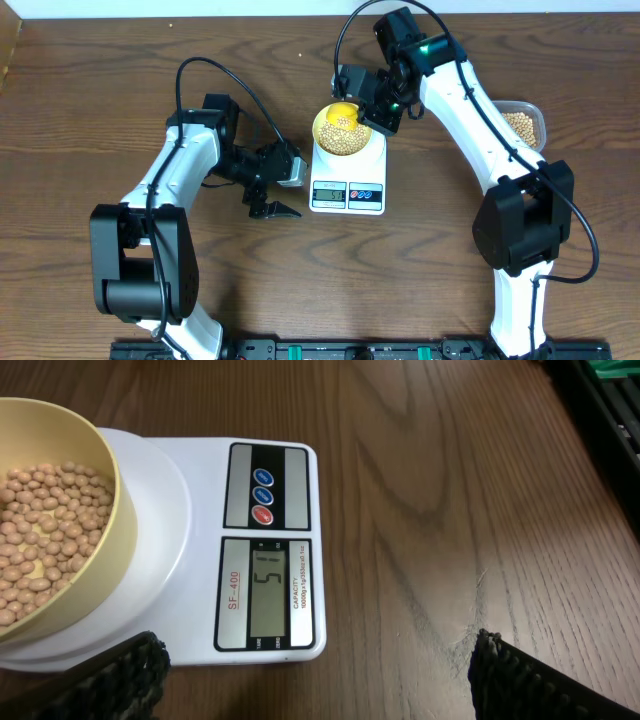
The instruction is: Scoop item into bowl and weigh 50g on scale
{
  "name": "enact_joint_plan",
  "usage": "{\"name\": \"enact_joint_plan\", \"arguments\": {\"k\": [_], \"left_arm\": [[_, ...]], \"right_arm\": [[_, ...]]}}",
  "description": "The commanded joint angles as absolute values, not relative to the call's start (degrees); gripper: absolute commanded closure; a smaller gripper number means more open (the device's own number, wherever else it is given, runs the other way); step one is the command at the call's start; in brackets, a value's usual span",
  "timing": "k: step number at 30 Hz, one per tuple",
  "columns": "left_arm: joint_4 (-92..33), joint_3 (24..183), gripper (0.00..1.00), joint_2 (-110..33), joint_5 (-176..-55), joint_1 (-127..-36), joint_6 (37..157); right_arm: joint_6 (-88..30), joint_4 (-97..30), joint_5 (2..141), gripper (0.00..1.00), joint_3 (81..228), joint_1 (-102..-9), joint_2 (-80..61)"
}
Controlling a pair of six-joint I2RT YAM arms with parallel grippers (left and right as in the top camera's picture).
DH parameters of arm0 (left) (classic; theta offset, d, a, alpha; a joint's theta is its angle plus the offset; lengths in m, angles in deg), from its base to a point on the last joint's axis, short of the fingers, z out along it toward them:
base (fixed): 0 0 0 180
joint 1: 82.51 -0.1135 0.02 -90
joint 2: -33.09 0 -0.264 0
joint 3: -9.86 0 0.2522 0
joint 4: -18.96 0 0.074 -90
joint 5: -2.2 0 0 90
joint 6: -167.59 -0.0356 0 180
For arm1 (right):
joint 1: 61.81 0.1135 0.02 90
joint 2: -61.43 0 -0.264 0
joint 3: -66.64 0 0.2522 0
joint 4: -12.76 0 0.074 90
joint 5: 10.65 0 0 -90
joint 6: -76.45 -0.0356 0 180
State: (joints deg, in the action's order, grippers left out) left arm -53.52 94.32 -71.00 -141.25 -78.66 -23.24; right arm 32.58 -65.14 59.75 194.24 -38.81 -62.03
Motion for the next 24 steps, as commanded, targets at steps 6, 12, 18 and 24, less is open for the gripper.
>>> {"name": "enact_joint_plan", "arguments": {"k": [6,12,18,24], "left_arm": [[-53.89,93.97,0.02,-70.61,-141.07,-78.81,-24.40],[-53.89,93.97,0.02,-70.61,-141.07,-78.81,-24.40],[-53.89,93.97,0.02,-70.61,-141.07,-78.81,-24.40],[-53.89,93.97,0.02,-70.61,-141.07,-78.81,-24.40]], "right_arm": [[36.49,-63.46,59.78,0.99,190.20,-38.89,-61.18],[36.42,-64.00,59.86,0.99,188.75,-38.89,-61.18],[36.49,-67.52,57.17,0.99,188.75,-38.89,-61.15],[39.44,-70.25,54.51,0.99,188.78,-38.89,-61.15]]}}
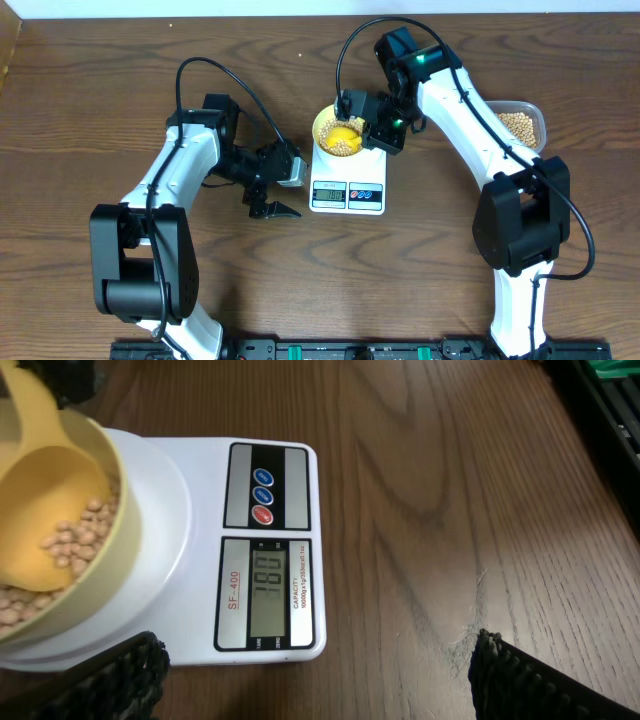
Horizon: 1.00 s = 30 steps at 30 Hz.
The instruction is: Scoop item into bowl and weigh 50g on scale
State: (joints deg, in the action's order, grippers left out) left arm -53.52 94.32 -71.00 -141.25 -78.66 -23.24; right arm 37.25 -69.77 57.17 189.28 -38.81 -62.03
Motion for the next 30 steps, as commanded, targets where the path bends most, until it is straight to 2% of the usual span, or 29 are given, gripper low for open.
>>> {"name": "enact_joint_plan", "arguments": {"k": [1,11,23,30], "left_arm": [[-53.89,93.97,0.02,-70.61,-141.07,-78.81,-24.40],[-53.89,93.97,0.02,-70.61,-141.07,-78.81,-24.40],[-53.89,93.97,0.02,-70.61,-141.07,-78.81,-24.40],[-53.89,93.97,0.02,-70.61,-141.07,-78.81,-24.40]], "right_arm": [[39.40,-70.30,54.29,0.99,188.78,-38.89,-61.15],[32.18,-70.43,43.21,0.99,188.93,-42.54,-61.15],[23.92,-69.71,13.55,0.99,188.93,-53.08,-61.15],[20.58,-68.02,10.64,0.99,188.93,-54.87,-61.15]]}}
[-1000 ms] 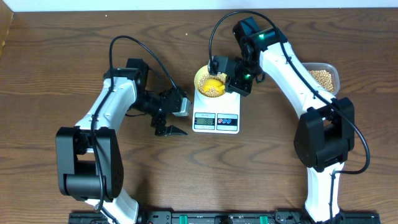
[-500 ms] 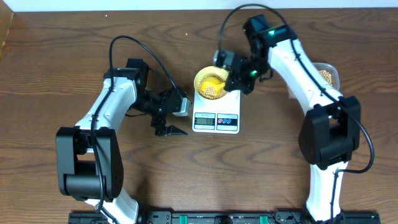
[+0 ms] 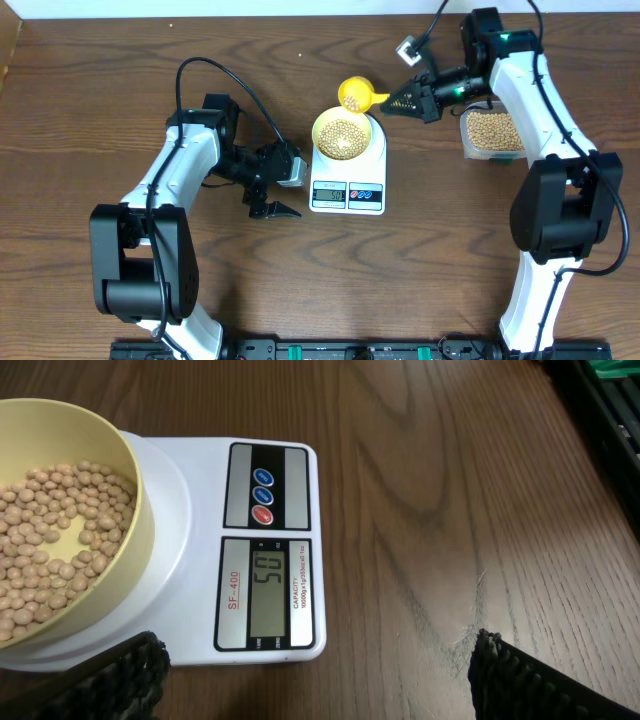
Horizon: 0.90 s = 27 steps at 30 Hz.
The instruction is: Scoop item into bowl and weigh 50g on scale
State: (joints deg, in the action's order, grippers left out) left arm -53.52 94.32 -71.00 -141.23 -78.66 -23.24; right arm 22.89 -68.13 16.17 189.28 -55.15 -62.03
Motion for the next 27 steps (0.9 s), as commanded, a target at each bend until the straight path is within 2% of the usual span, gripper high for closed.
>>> {"name": "enact_joint_plan", "arguments": {"k": [1,27], "left_arm": [[-53.89,93.97,0.02,-70.61,-141.07,-78.81,-24.40],[-53.89,93.97,0.02,-70.61,-141.07,-78.81,-24.40]], "right_arm": [[20.64,-67.74,10.99,0.99,188.93,-54.85,-61.15],[18.24,-57.29,14.79,0.99,188.93,-54.52,-61.15]]}}
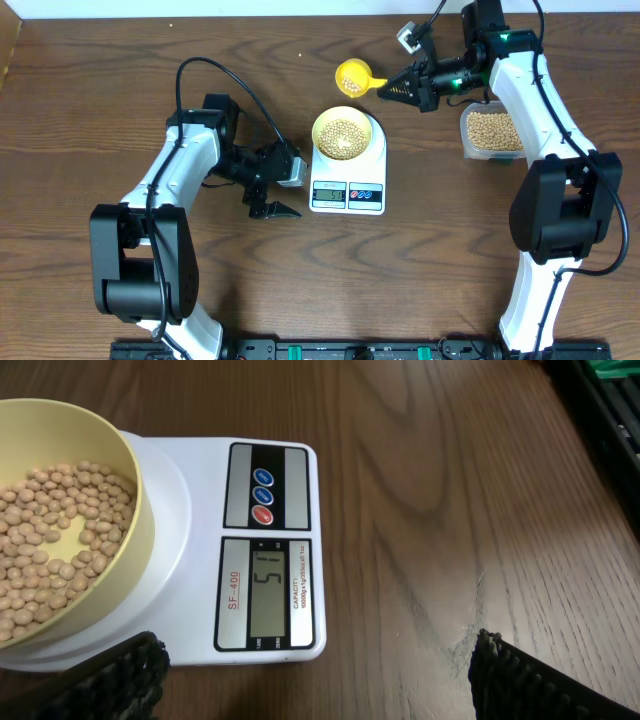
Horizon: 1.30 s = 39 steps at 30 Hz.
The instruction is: Scoop item into bowl and weigh 50g on scale
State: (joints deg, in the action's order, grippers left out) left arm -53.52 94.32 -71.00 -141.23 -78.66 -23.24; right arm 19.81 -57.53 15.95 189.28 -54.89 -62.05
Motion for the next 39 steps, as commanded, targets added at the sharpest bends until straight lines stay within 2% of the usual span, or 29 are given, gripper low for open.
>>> {"name": "enact_joint_plan", "arguments": {"k": [1,6,10,17,23,28,32,39], "left_arm": [[-53.89,93.97,0.02,-70.61,-141.07,-78.81,-24.40],[-53.89,93.97,0.02,-70.61,-141.07,-78.81,-24.40],[-53.89,93.97,0.02,-70.61,-141.07,-78.81,-24.40],[-53.89,93.97,0.02,-70.61,-141.07,-78.81,-24.40],[-53.89,93.97,0.02,-70.61,-141.07,-78.81,-24.40],[-53.89,93.97,0.02,-70.61,-141.07,-78.81,-24.40],[-53.89,93.97,0.02,-70.61,-141.07,-78.81,-24.40],[-53.89,93.97,0.02,-70.61,-141.07,-78.81,-24.40]], "right_arm": [[18.24,-57.20,15.08,0.99,188.93,-54.52,-61.15],[18.92,-58.76,23.19,0.99,188.91,-53.17,-61.15],[24.66,-63.24,28.19,0.99,188.91,-50.48,-61.15],[24.47,-64.29,43.38,0.99,190.44,-45.10,-61.09],[24.23,-68.31,61.81,0.99,195.75,-39.61,-61.07],[23.18,-65.47,65.94,0.99,195.68,-38.04,-61.07],[13.84,-63.37,65.52,0.99,195.68,-38.02,-60.96],[30.85,-67.24,65.76,0.99,195.66,-36.69,-60.96]]}}
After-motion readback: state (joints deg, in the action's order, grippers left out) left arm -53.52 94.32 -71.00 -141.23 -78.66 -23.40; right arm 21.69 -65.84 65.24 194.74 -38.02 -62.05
